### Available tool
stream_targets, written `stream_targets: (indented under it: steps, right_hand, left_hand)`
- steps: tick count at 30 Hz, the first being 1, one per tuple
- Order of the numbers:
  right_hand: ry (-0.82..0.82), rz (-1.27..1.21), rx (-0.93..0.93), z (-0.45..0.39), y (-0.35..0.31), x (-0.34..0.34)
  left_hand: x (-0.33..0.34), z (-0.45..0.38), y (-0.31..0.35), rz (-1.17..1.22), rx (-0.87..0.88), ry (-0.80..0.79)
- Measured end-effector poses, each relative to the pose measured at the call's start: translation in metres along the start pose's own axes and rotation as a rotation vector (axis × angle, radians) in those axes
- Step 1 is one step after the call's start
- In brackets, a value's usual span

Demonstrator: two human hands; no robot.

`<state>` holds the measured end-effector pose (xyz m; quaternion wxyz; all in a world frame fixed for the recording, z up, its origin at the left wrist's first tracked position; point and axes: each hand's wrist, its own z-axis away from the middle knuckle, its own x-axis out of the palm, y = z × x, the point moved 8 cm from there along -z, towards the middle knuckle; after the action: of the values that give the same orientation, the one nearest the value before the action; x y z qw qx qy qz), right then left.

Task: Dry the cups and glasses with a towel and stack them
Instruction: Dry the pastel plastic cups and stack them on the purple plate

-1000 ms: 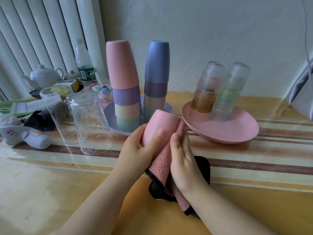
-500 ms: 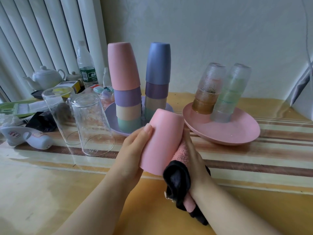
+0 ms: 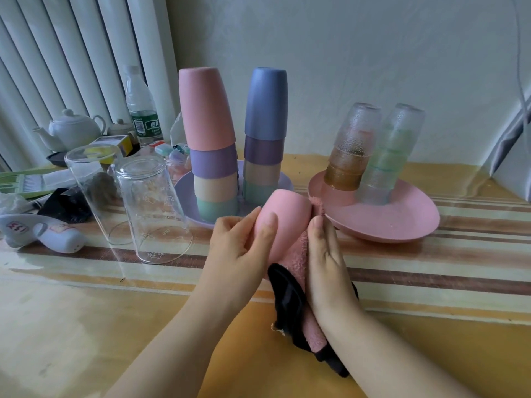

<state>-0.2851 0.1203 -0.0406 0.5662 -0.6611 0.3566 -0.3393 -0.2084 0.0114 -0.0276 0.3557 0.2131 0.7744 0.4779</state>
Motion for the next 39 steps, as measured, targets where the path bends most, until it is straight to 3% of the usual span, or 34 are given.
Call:
stream_targets:
  steps: [2,5,10,15,19,21,23,25,27,29,34,39]
  right_hand:
    - [-0.042,0.007,-0.036,0.002,-0.003,0.005]
    - [-0.089,0.029,-0.115,0.005,-0.008,0.015]
    - [-0.130,0.067,-0.178,0.010,-0.008,0.023]
    - [-0.151,-0.041,-0.090,0.003,-0.004,0.016]
    - [-0.222,-0.185,0.151,0.001,0.017,0.020]
    - [-0.230,-0.148,0.183,0.002,0.018,0.021]
    - [-0.203,-0.158,0.206,0.001,0.019,0.018]
    - [-0.137,-0.130,0.201,-0.001,0.017,0.012]
    - [-0.081,-0.085,0.107,-0.003,0.010,0.007]
    - [-0.062,-0.015,0.027,-0.004,0.002,0.005]
    - [-0.094,0.040,-0.048,0.001,-0.008,0.007]
    - [-0.161,0.057,-0.151,0.007,-0.004,0.021]
  left_hand:
    - [0.008,0.002,-0.008,0.040,-0.103,-0.099]
    - [0.008,0.001,-0.017,0.299,-0.181,-0.123]
    - [-0.004,-0.001,-0.019,0.377,-0.176,0.022]
    - [0.001,-0.001,-0.018,0.558,-0.202,-0.098]
    - [0.009,0.003,-0.015,0.706,-0.238,-0.192]
    - [0.009,0.003,-0.012,0.747,-0.220,-0.203]
    - [0.007,0.001,-0.014,0.738,-0.211,-0.154]
    - [-0.003,-0.005,-0.021,0.617,-0.174,-0.001]
    - [-0.017,-0.009,-0.021,0.438,-0.096,0.160]
    - [-0.022,-0.008,-0.013,0.318,-0.002,0.199]
    - [-0.006,-0.003,-0.004,0.176,0.072,0.036]
    - [0.002,-0.004,-0.014,0.361,-0.071,-0.109]
